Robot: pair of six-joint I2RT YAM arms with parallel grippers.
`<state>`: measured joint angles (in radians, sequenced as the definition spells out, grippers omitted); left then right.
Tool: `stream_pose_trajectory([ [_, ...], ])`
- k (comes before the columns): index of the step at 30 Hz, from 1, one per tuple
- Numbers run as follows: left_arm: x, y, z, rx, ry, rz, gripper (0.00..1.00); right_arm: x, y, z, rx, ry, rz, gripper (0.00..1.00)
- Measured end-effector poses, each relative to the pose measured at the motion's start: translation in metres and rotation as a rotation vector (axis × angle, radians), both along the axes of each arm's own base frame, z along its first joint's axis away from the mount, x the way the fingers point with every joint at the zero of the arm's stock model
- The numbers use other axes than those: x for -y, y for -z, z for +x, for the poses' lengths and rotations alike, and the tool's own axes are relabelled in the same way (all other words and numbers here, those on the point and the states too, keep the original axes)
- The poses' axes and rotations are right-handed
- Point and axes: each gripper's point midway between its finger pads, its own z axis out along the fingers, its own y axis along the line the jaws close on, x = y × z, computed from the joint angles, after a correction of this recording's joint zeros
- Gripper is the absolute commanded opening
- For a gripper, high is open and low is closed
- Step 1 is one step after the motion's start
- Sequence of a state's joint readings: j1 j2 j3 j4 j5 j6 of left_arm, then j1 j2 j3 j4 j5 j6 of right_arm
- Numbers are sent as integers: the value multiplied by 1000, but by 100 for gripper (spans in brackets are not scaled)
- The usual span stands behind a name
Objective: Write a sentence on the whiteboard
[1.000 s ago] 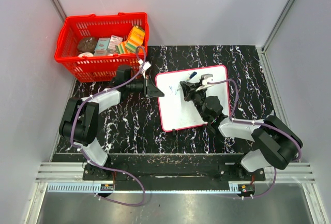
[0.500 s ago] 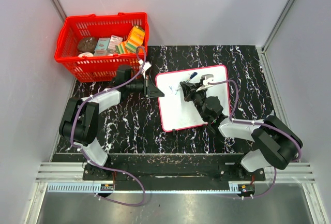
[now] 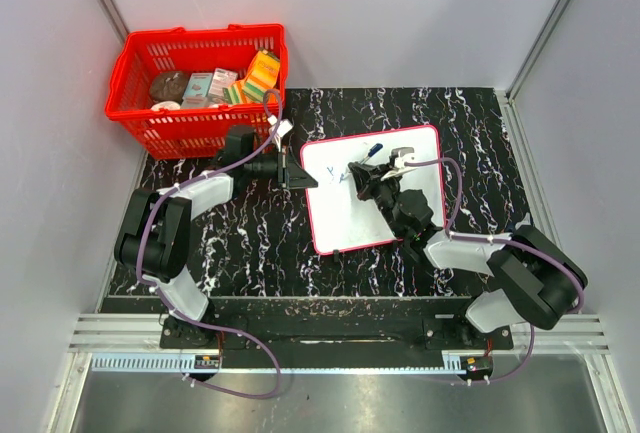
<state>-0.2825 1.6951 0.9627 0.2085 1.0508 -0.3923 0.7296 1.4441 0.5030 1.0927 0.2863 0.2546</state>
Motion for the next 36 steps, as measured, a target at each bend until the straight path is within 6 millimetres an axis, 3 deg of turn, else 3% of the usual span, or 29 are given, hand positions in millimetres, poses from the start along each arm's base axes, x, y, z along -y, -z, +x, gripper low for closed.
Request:
stream_pose_trajectory([
  [36, 2, 1, -1, -7, 4, 7, 0, 12, -3, 6, 1, 75, -23, 0],
])
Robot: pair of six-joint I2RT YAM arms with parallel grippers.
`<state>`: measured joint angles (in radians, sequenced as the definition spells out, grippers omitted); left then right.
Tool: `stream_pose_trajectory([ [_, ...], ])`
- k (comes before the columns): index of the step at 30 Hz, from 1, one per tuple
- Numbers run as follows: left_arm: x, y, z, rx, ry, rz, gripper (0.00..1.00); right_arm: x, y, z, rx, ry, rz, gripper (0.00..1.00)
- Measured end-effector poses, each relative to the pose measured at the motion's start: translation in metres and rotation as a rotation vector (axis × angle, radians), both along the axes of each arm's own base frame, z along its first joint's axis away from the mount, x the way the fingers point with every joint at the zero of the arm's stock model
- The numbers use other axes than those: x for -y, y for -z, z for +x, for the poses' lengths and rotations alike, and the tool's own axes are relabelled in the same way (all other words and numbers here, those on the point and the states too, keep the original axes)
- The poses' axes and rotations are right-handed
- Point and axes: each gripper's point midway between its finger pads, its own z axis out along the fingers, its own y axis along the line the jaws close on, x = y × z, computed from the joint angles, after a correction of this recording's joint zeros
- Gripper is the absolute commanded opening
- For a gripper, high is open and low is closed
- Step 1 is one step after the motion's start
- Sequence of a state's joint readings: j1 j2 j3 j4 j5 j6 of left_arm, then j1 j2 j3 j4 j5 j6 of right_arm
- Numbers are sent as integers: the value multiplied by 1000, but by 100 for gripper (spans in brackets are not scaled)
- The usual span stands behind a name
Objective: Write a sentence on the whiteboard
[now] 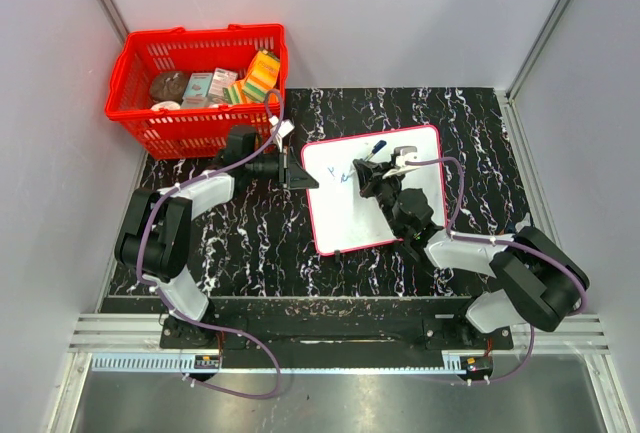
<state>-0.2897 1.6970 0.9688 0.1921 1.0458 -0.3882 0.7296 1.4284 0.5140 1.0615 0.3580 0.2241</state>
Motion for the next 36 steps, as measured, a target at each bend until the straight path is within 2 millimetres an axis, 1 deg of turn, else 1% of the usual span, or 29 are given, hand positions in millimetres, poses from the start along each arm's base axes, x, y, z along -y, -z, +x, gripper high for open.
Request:
stream_pose_trajectory([
  [21, 0, 1, -1, -1, 2, 3, 0, 2, -2, 2, 5, 16, 15, 0],
  [36, 0, 1, -1, -5, 3, 4, 0, 2, 8, -7, -22, -15, 38, 0],
])
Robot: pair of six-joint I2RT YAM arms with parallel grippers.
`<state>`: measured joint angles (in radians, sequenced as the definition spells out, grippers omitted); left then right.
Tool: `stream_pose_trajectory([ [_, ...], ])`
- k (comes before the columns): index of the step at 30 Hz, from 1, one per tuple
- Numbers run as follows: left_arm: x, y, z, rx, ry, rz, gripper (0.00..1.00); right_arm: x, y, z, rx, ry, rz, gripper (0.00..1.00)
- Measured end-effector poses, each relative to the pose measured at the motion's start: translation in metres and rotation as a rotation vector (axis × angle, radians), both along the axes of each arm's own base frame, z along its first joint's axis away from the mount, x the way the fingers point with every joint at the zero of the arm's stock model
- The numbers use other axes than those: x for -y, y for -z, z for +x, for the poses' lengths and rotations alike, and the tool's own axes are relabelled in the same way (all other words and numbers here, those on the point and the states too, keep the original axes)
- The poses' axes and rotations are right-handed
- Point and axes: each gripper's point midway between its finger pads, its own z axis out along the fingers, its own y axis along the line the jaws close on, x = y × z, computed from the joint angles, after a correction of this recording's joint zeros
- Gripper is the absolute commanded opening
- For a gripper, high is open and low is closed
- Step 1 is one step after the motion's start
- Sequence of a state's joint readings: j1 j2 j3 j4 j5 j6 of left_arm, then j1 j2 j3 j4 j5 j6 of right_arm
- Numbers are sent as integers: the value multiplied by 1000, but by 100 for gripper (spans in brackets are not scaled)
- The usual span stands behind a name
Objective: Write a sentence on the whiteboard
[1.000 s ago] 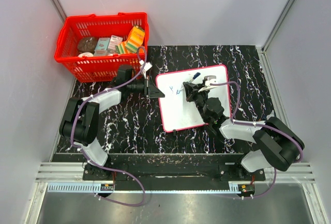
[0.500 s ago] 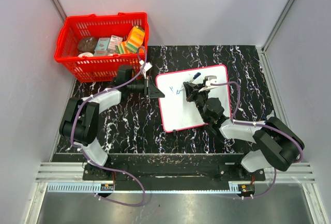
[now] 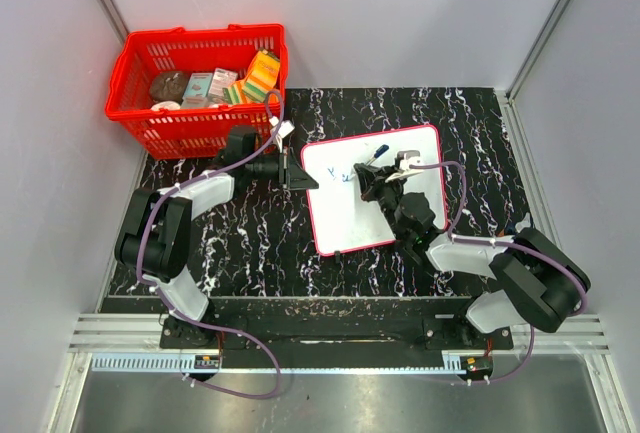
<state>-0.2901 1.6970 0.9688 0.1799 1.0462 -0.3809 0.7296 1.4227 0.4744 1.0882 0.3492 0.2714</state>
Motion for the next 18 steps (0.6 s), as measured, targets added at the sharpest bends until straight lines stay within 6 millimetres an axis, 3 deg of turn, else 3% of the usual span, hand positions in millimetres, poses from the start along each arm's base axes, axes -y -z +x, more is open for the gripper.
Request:
stream_pose_trajectory([
  [11, 1, 0, 0, 4, 4, 0, 0, 3, -3, -3, 2, 1, 0, 0],
  [18, 3, -2, -1, 10, 10, 1, 0, 11, -37, -12, 65, 2, 36, 0],
])
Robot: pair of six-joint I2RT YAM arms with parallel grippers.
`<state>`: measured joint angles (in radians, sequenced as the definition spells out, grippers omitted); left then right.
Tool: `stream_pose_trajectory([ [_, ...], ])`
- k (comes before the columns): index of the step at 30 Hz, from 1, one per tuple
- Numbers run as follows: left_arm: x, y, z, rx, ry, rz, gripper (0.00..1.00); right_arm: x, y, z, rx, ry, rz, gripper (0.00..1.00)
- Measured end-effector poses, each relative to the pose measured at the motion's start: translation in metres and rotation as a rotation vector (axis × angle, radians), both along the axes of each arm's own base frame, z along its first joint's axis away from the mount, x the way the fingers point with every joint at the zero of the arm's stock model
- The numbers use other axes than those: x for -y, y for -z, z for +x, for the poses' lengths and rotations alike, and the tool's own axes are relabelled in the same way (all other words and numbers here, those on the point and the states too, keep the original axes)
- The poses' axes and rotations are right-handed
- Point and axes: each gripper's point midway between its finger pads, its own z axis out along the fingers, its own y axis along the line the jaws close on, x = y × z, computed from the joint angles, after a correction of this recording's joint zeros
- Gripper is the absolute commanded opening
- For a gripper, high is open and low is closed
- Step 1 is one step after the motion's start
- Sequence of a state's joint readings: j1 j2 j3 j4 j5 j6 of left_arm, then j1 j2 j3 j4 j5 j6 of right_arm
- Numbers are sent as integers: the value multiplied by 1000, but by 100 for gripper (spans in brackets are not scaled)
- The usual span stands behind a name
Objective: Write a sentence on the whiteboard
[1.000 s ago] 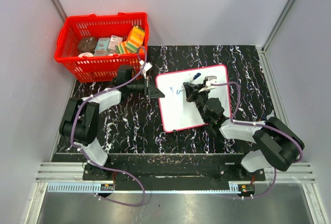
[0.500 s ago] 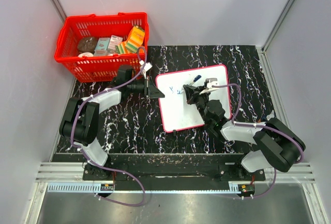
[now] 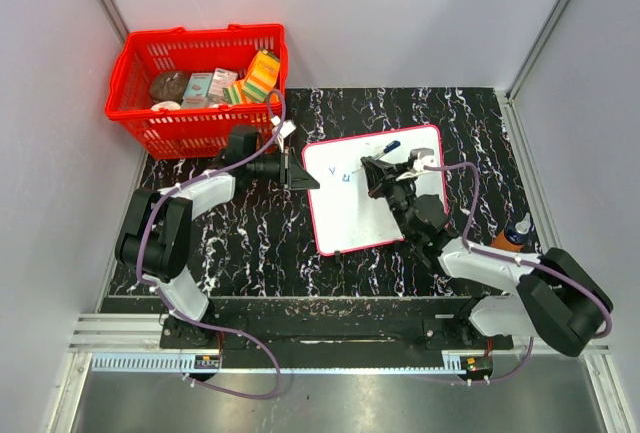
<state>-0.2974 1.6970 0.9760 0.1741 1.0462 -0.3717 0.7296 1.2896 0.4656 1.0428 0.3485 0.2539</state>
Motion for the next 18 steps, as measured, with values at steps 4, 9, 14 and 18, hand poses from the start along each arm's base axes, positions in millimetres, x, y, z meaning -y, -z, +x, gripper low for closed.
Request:
stream_pose_trajectory([
  [4, 1, 0, 0, 2, 2, 1, 0, 6, -17, -5, 36, 4, 1, 0],
  [9, 2, 0, -1, 3, 3, 2, 0, 7, -13, -5, 21, 9, -42, 0],
  [14, 2, 1, -1, 4, 3, 3, 0, 8, -1, -4, -15, 5, -74, 0],
  [18, 2, 1, -1, 4, 4, 4, 0, 8, 3, -5, -30, -6, -82, 0],
])
